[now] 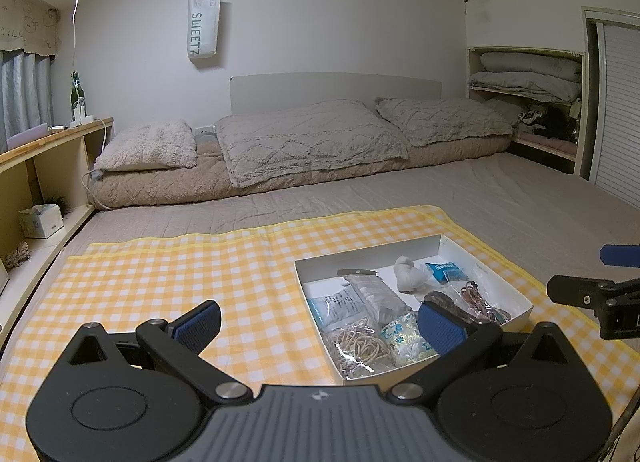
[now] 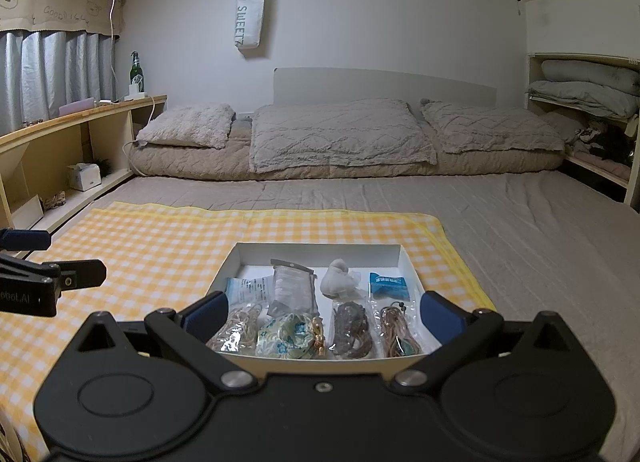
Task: Organize soft objects
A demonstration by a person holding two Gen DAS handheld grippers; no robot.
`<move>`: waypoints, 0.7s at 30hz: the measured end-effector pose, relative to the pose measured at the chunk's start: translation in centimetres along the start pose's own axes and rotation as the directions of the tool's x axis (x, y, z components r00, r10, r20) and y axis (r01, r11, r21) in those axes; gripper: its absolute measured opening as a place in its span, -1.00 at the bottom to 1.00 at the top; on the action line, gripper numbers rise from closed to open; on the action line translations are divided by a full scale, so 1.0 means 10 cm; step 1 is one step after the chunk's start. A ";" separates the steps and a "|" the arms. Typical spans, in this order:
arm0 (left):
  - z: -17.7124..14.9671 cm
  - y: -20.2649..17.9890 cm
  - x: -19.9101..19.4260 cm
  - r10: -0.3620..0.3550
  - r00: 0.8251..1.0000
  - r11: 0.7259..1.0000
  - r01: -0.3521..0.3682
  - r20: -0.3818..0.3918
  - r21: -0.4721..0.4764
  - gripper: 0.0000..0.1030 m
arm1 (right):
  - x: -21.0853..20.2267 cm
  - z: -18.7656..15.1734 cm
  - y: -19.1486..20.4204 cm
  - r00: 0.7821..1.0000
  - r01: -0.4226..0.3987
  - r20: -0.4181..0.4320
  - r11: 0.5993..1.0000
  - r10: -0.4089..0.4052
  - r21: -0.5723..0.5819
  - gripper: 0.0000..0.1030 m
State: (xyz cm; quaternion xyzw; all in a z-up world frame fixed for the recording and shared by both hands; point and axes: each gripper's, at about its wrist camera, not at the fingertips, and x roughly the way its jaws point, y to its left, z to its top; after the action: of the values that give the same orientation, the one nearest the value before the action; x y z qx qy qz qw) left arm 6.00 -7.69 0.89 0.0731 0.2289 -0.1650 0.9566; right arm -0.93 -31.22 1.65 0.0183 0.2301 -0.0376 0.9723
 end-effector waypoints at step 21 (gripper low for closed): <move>-0.02 0.00 0.00 0.001 1.000 1.000 -0.001 -0.001 -0.002 1.00 | 0.00 0.01 0.00 1.000 -0.003 -0.001 1.000 0.003 0.000 1.00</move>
State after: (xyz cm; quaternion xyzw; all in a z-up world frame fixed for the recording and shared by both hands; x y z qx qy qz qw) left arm 5.94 -7.64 0.75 0.0724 0.2295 -0.1642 0.9566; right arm -0.88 -31.18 1.69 0.0188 0.2306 -0.0361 0.9722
